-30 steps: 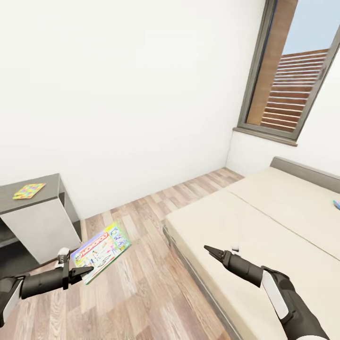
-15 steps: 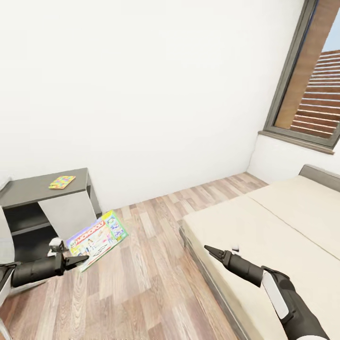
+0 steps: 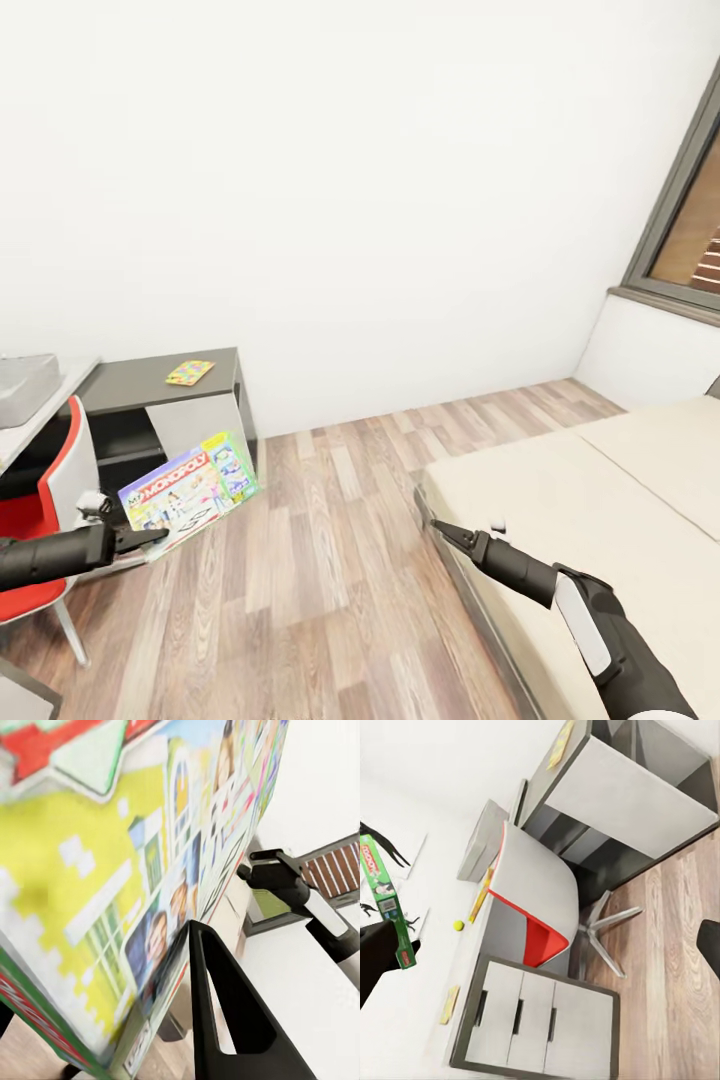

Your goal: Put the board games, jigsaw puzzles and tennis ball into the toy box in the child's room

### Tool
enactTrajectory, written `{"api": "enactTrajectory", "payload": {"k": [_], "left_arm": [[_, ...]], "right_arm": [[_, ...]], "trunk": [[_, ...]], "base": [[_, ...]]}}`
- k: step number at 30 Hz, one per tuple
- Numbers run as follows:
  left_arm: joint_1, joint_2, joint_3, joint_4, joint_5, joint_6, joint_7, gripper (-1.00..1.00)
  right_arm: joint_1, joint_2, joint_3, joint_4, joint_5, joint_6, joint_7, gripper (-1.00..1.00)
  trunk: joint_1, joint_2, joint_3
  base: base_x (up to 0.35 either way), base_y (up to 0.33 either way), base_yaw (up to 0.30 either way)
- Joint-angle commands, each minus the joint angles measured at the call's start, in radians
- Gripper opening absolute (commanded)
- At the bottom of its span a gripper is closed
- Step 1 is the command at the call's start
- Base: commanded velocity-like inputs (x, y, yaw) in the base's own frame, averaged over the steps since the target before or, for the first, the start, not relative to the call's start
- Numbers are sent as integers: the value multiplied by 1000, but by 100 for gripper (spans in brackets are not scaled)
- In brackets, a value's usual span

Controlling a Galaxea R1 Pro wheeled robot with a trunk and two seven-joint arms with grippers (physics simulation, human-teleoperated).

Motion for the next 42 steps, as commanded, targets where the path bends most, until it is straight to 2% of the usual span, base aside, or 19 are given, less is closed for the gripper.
{"api": "enactTrajectory", "payload": {"k": [1,9,18,42], "left_arm": [[-1,4,0,0,0,10,-4,-100],[0,35,2,-1,1,14,-4,-100],[0,35,1,-1,4,14,-4,-100],[0,32,2,2,13,13,-4,-100]], "right_arm": [[0,0,-1,0,-4,5,1,100],[0,1,1,0,-4,-23,-24,100],[0,1,1,1,-5,-24,-32,100],[0,1,-1,3,-6,-25,-33,100]], "trunk": [[-4,6,1],[-34,62,27],[-69,125,55],[-69,125,60]], "base": [[0,0,292],[0,0,292],[0,0,292],[0,0,279]]}}
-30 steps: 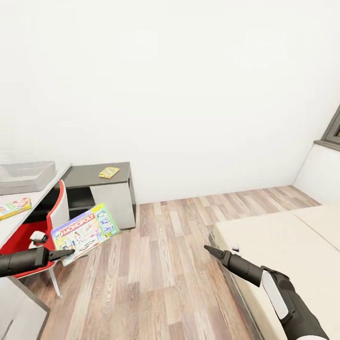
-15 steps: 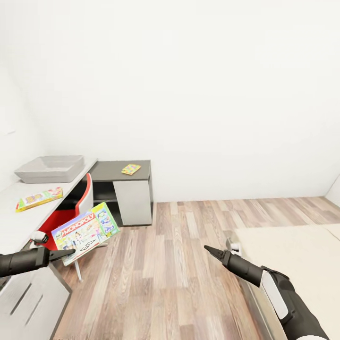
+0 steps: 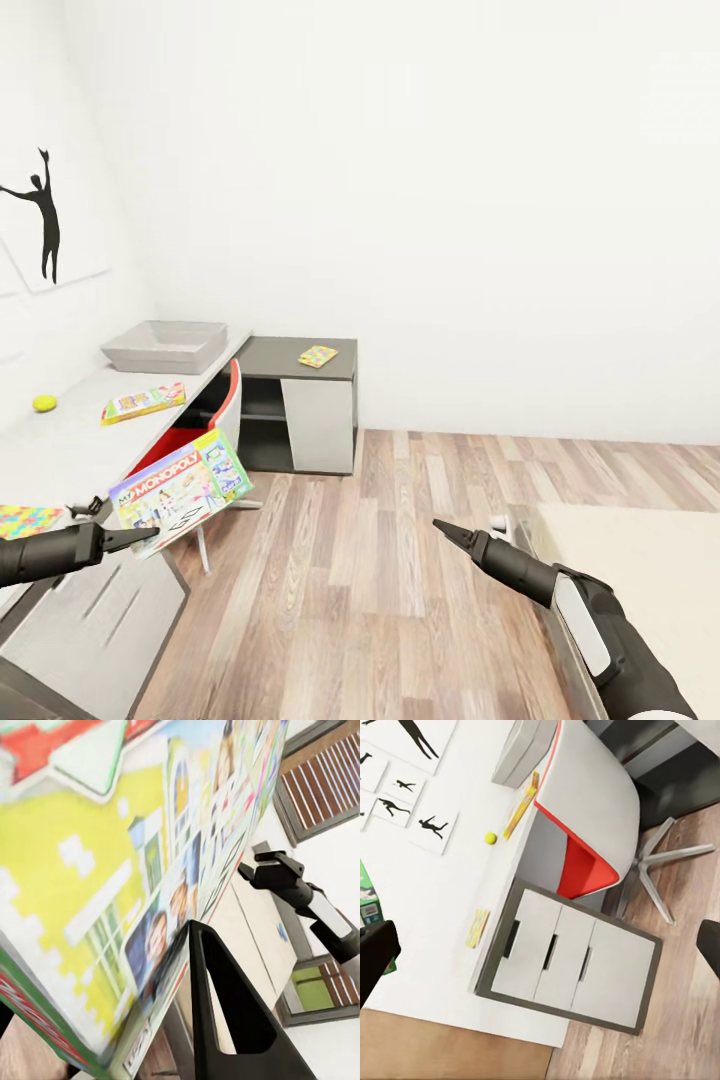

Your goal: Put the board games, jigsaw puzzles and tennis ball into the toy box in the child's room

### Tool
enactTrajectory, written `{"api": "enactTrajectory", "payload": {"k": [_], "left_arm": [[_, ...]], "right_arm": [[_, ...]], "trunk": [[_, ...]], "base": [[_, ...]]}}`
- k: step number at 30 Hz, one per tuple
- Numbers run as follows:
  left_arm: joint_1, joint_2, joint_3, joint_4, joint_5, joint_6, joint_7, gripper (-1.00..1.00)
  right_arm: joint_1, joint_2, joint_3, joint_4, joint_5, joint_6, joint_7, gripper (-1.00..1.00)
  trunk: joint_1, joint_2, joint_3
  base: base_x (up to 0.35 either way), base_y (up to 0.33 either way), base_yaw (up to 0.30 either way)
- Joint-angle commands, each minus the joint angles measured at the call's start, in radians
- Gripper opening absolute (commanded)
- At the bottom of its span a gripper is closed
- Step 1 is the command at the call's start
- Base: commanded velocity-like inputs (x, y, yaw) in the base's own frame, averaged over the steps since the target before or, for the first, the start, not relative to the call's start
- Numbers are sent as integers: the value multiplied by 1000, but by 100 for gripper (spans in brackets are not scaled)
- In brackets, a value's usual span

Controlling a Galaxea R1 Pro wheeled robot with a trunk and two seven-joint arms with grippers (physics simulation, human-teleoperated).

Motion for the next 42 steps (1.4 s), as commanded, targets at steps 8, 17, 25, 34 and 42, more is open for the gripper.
{"api": "enactTrajectory", "payload": {"k": [8,17,25,34,42], "left_arm": [[0,-2,3,3,0,6,-4,-100],[0,0,5,4,1,6,-4,-100],[0,-1,5,4,1,6,-4,-100],[0,-2,5,5,0,4,-4,-100],[0,-2,5,5,0,4,-4,-100]], "right_arm": [[-1,1,2,1,-3,7,-39,100],[-1,0,-1,-4,-6,9,-50,100],[-1,0,0,-5,-7,9,-50,100],[-1,0,1,-7,-6,9,-48,100],[-1,0,1,-8,-5,9,-48,100]], "trunk": [[1,-2,-2],[1,-2,-2],[1,-2,-2],[1,-2,-2],[1,-2,-1]], "base": [[77,0,32],[265,0,1],[320,0,0],[321,0,0],[322,0,14]]}}
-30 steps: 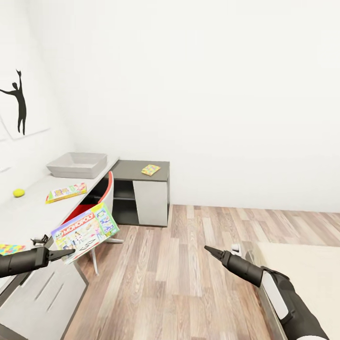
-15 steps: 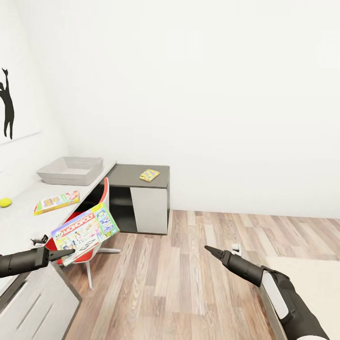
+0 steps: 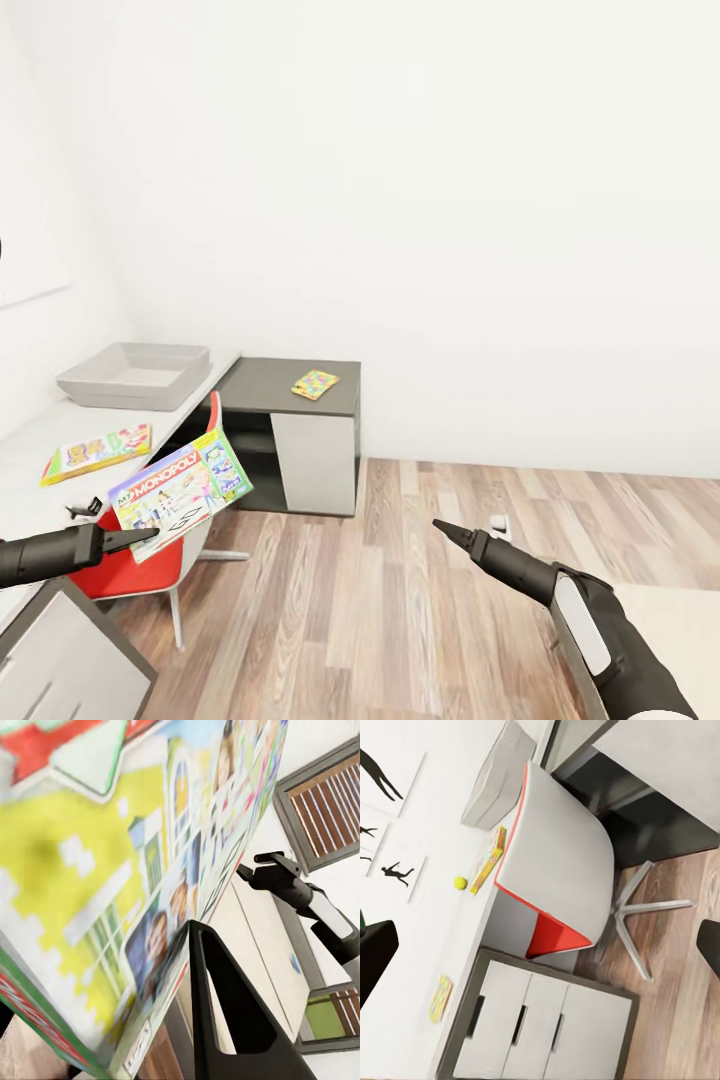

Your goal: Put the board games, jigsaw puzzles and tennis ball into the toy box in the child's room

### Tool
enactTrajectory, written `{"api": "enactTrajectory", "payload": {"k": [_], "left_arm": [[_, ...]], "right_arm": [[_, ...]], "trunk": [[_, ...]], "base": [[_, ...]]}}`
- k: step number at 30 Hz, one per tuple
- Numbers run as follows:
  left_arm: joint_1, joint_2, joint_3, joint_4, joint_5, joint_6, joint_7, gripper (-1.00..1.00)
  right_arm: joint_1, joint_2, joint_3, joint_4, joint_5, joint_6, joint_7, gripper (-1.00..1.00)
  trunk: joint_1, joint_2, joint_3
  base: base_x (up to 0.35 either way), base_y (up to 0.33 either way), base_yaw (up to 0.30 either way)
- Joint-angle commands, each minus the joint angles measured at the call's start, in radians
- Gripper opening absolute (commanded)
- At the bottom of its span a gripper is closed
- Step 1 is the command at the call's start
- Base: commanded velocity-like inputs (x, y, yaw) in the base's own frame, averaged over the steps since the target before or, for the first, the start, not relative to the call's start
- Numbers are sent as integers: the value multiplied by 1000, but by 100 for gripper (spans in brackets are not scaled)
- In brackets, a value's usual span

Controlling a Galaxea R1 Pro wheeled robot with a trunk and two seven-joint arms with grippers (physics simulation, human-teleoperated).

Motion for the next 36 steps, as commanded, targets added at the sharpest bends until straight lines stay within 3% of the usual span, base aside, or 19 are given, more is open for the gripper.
{"api": "enactTrajectory", "payload": {"k": [1,20,23,28,36], "left_arm": [[-1,0,0,0,1,10,-4,-100],[-1,0,0,0,0,10,-4,-100],[-1,0,0,0,0,10,-4,-100],[-1,0,0,0,0,10,-4,-100],[-1,0,0,0,1,10,-4,-100]], "right_arm": [[-1,0,-1,0,-4,6,2,100],[-1,-11,-1,-17,-4,12,14,100],[4,-17,-3,-63,-4,18,53,100],[82,-46,-8,-205,-5,31,138,100],[116,-55,-10,-263,-6,33,153,100]], "trunk": [[1,-2,-2],[1,-2,-1],[1,-2,-1],[1,-2,-1],[1,-2,-1]], "base": [[324,0,132],[239,3,18],[168,93,0],[187,74,0],[116,-15,93]]}}
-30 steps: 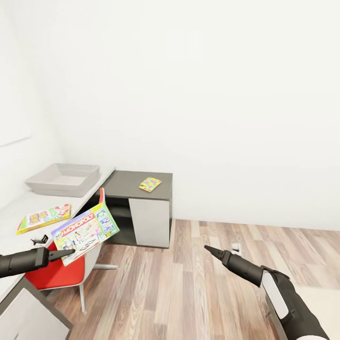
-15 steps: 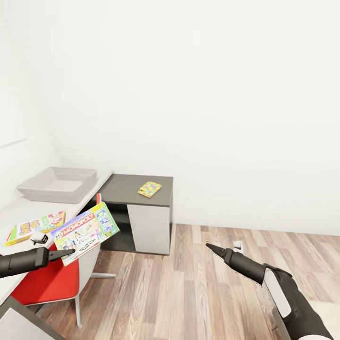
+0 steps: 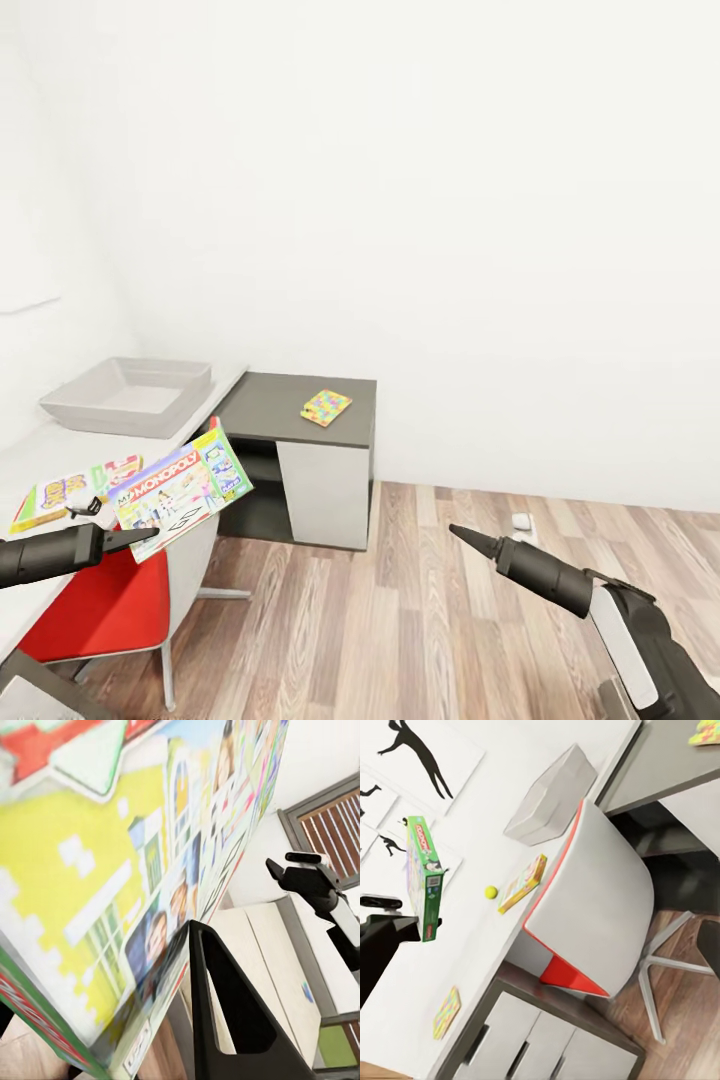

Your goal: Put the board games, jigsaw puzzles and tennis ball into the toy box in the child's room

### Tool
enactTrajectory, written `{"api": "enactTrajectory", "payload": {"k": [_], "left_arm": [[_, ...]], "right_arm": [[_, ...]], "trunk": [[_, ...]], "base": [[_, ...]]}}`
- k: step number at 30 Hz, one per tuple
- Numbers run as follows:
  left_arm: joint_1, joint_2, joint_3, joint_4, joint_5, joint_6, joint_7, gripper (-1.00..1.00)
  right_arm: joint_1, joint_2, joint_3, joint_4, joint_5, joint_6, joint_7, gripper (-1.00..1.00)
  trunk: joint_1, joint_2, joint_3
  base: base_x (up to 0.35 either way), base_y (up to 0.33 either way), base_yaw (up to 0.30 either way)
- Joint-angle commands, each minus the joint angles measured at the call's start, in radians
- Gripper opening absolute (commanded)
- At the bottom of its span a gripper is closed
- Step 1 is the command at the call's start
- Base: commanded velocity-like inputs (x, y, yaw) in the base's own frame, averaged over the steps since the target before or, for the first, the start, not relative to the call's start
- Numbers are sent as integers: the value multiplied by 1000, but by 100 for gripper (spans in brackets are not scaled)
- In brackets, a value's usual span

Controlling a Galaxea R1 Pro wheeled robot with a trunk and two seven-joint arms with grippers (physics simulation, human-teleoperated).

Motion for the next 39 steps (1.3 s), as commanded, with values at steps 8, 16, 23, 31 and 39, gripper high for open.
{"api": "enactTrajectory", "payload": {"k": [8,16,23,31,39], "left_arm": [[-1,0,0,0,0,10,-4,-100],[-1,0,0,0,0,8,-4,-100],[-1,-1,0,0,0,8,-4,-100],[-1,-1,0,0,0,8,-4,-100],[-1,-1,0,0,0,8,-4,-100]], "right_arm": [[1,0,0,-2,-3,6,0,100],[1,0,0,0,-3,6,-1,100],[1,0,0,-1,-3,6,-1,100],[1,0,0,-1,-2,6,-1,100],[1,0,0,5,-4,6,-1,100]], "trunk": [[1,-2,-2],[1,-2,-2],[1,-2,-2],[1,-2,-2],[1,-2,-2]], "base": [[218,-110,280],[302,-7,291],[306,-6,292],[306,-98,292],[293,-186,180]]}}
